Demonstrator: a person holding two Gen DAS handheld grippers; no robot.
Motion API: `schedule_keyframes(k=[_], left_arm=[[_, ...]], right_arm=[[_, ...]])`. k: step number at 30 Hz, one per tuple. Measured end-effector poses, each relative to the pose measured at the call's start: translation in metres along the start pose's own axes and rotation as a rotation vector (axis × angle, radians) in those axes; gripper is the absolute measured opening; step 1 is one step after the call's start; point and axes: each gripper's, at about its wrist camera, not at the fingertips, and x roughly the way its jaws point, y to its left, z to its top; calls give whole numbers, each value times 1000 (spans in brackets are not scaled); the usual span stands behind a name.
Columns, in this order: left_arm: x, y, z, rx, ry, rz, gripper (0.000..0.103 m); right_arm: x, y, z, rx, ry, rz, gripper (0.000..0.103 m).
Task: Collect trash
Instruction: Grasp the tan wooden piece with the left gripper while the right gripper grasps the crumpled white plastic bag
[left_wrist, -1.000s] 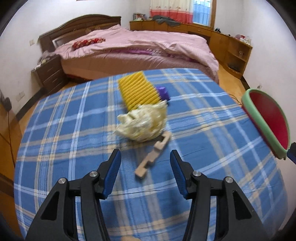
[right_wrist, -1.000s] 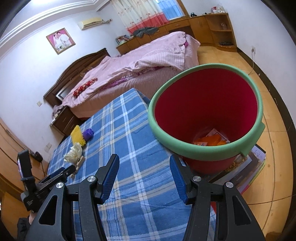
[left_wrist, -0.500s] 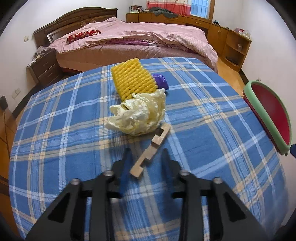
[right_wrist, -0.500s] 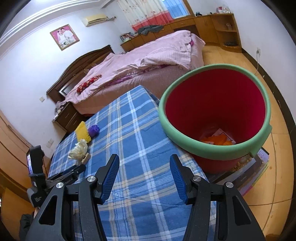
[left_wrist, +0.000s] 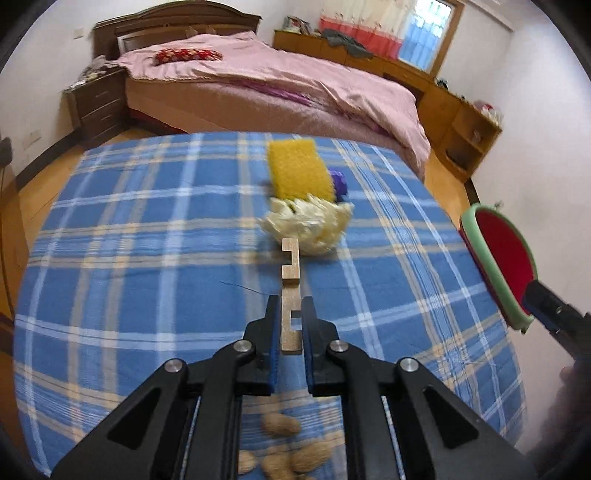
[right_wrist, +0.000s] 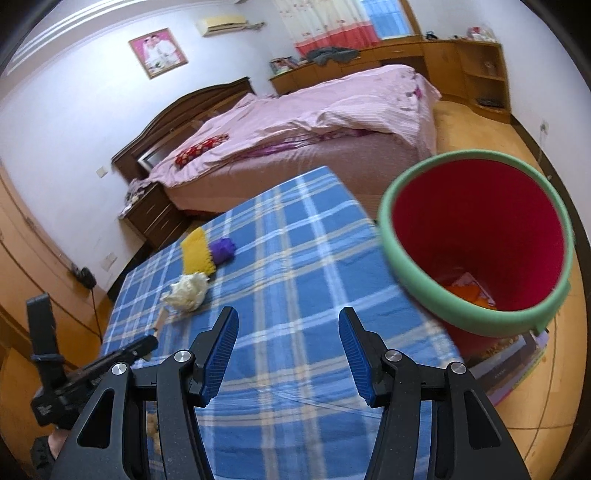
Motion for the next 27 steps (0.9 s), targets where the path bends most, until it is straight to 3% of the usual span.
schedule_keyframes(k=[3,6,15,27], left_arm=[[-4,17,10,-31,-22,20,11],[-4,36,20,-68,-50,37,11],[10,81,33,-148,-112,95,11],[22,107,28,-223,-104,26,10]], right_arm=[[11,15,1,-22,19,-1,58],[25,30,2,-47,36,2,76],[78,84,10,-140,61,10,77],[161,122,13,-148,116,4,77]])
